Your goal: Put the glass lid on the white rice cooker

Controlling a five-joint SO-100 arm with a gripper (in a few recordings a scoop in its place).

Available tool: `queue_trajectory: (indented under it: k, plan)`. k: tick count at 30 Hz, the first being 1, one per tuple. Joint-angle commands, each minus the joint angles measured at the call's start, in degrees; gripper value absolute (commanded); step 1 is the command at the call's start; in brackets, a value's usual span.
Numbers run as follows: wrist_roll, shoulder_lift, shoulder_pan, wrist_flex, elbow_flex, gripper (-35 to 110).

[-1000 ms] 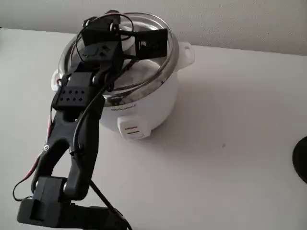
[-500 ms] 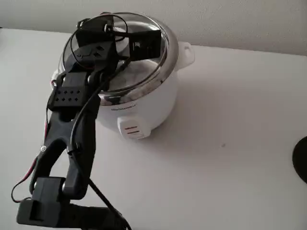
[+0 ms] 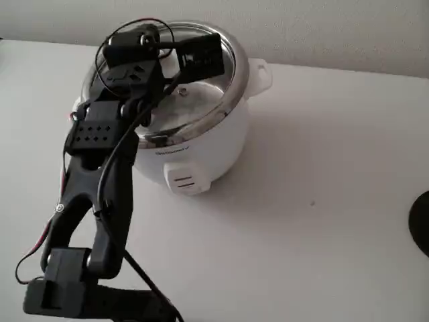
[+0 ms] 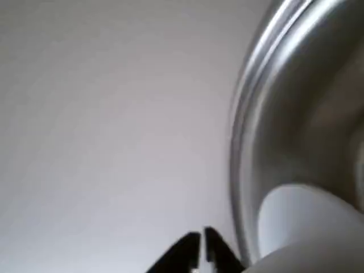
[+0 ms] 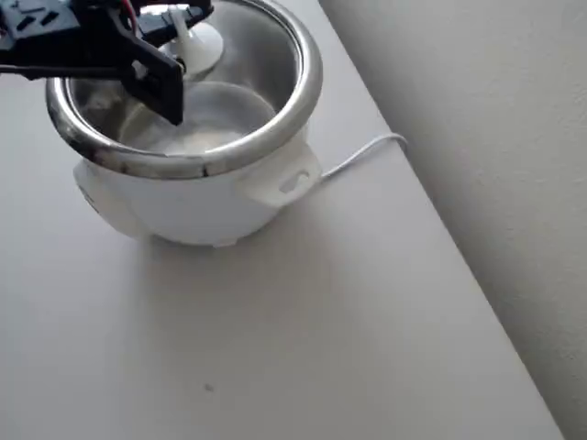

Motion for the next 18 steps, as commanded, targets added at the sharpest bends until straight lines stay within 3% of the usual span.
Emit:
queue_trajectory:
  k: [1, 9, 18]
  plan:
    - [-0.8, 6.7, -1.8, 0.3, -9.5, 0]
    - [0.9, 6.4, -2.4, 4.2, -8.4, 19]
    - [0.6, 12.8, -1.5, 6.6, 8.5, 21]
